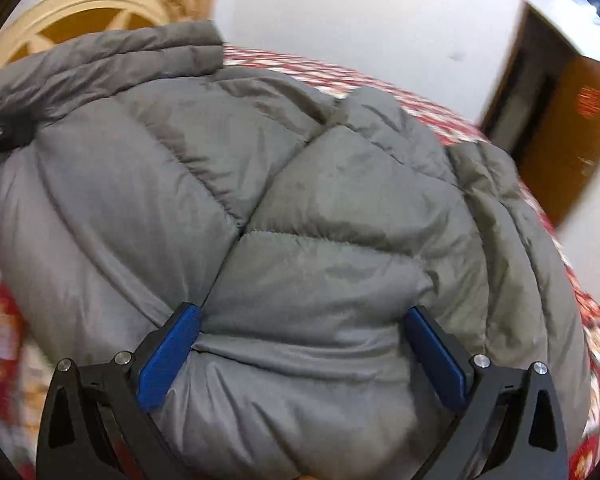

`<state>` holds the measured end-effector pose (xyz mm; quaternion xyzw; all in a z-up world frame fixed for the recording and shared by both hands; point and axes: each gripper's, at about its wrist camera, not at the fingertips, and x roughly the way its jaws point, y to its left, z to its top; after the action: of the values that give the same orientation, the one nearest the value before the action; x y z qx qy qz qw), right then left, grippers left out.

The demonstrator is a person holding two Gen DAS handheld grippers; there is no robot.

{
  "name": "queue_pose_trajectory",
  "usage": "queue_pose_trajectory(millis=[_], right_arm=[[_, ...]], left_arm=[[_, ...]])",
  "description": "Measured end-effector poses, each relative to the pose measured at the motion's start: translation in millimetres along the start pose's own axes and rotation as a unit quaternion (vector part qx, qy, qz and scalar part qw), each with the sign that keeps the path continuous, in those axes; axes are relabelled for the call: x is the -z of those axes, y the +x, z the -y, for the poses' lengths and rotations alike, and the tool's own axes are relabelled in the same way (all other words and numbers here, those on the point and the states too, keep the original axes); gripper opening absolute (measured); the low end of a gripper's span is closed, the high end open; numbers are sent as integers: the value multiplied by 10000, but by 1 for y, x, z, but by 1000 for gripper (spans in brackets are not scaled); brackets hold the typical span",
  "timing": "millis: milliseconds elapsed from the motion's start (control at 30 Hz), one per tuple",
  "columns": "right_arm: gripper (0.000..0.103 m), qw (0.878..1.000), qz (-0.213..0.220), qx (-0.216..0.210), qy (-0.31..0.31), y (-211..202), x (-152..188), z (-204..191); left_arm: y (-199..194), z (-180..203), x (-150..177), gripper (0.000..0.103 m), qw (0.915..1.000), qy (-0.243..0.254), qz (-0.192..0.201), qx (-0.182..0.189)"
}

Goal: Fold large clothes

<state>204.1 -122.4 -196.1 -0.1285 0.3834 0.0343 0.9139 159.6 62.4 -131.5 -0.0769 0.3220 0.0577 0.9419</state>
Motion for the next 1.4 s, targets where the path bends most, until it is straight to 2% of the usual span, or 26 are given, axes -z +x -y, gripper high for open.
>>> queue_pose_trajectory(millis=[67,167,267,300,433,567,700,833,967,1200,1400], right_arm=[[101,9997,134,-201,68,-16,-5,1],[101,9989,385,-148,239,-41,-1,23],[101,9963,448,146,716,-58,11,72],[101,9940,431,228,983,-63,18,97],[101,9862,219,543,1546,-66,45,148],[101,9807,100,584,1863,-63,60,176],[101,9762,-22,721,2046,-62,82,199],[101,9716,-93,920,2177,-62,102,222],[101,9662,-107,1056,2348,-64,119,242],[101,9617,-153,1065,2523,-57,142,255],[101,9624,-140,1133,2465,-55,142,253]], left_arm=[[-9,-11,-7,9,9994,175,231,-190],[-27,-9,-14,9,9963,499,620,-324],[-41,7,-16,9,9938,703,844,-163],[-47,19,-17,9,9917,832,968,-118],[-66,58,-17,8,9826,1290,1322,184],[-88,107,-3,8,9657,1961,1570,663],[-96,156,18,8,9463,2638,1545,1047],[-89,196,45,8,9292,3199,1442,1158],[-71,224,70,8,9173,3603,1232,1167],[-55,239,96,10,9135,3792,1010,1073],[-55,240,97,16,9180,3710,940,1041]])
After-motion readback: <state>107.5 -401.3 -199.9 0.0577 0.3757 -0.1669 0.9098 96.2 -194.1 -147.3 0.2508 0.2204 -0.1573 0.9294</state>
